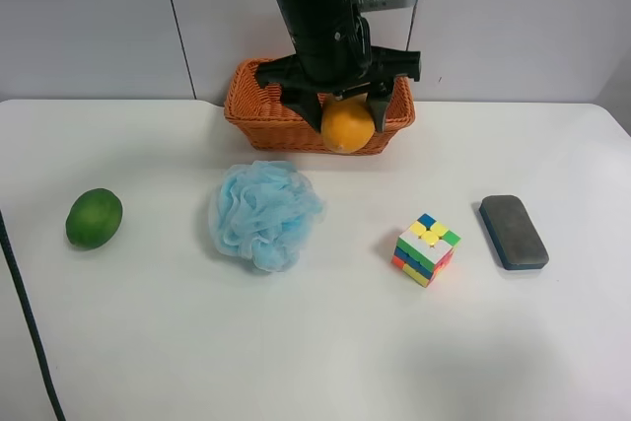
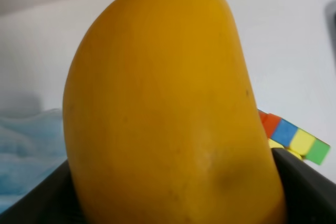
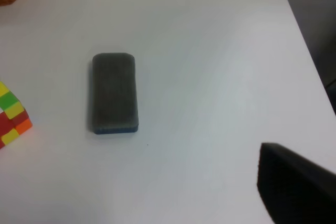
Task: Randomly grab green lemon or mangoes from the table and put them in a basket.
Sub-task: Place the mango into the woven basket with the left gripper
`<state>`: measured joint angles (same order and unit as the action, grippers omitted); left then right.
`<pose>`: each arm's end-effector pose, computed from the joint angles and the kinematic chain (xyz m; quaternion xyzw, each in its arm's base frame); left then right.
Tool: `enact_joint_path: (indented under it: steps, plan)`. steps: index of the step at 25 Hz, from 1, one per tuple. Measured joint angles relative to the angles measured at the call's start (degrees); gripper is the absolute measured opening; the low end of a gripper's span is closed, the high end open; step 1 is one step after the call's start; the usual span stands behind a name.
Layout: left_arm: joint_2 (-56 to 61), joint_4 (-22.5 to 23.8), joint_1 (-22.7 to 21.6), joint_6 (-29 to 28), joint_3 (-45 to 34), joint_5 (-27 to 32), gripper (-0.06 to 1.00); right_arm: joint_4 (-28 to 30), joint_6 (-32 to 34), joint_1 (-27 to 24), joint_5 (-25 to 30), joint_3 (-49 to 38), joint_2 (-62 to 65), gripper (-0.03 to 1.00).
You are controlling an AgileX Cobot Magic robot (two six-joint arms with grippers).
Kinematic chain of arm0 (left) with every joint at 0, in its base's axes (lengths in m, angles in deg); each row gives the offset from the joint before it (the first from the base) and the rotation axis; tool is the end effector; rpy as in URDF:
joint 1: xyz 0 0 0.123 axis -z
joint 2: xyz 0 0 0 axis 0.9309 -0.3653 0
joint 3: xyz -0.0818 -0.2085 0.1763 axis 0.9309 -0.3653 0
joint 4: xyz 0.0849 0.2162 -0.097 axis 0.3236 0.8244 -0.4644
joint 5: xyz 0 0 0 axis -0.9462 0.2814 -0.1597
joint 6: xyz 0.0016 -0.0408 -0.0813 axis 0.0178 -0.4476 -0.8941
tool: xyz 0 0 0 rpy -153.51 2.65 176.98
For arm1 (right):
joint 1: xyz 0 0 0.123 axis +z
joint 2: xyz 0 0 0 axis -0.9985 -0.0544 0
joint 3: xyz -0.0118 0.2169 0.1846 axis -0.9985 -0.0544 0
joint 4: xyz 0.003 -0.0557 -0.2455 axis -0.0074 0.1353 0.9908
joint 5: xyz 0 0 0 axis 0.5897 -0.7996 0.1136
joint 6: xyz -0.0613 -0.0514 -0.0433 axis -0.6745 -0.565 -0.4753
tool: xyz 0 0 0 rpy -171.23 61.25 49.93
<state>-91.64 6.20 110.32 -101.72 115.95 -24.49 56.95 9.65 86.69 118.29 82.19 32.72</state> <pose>0.3477 -0.3183 0.2662 0.1185 0.9701 -0.1465 0.1528 -0.0034 0.0000 0.2715 -0.0177 0.8590 -0.0122 0.5116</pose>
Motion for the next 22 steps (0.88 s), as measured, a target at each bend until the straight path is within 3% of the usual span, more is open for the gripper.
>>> enact_joint_path:
  steps: [5, 9, 16, 22]
  plan:
    - [0.7, -2.6, -5.3, 6.2, 0.0, -0.3, 0.65, 0.0, 0.0, 0.0, 0.0, 0.0, 0.0, 0.99]
    - [0.7, -3.6, -10.4, 11.9, 0.0, -3.9, 0.65, 0.0, 0.0, 0.0, 0.0, 0.0, 0.0, 0.99]
    - [0.0, -3.9, -15.8, 17.6, 0.0, -15.7, 0.65, 0.0, 0.0, 0.0, 0.0, 0.0, 0.0, 0.99]
    - [-4.4, -4.0, -16.7, 20.2, 0.0, -25.9, 0.65, 0.0, 0.0, 0.0, 0.0, 0.0, 0.0, 0.99]
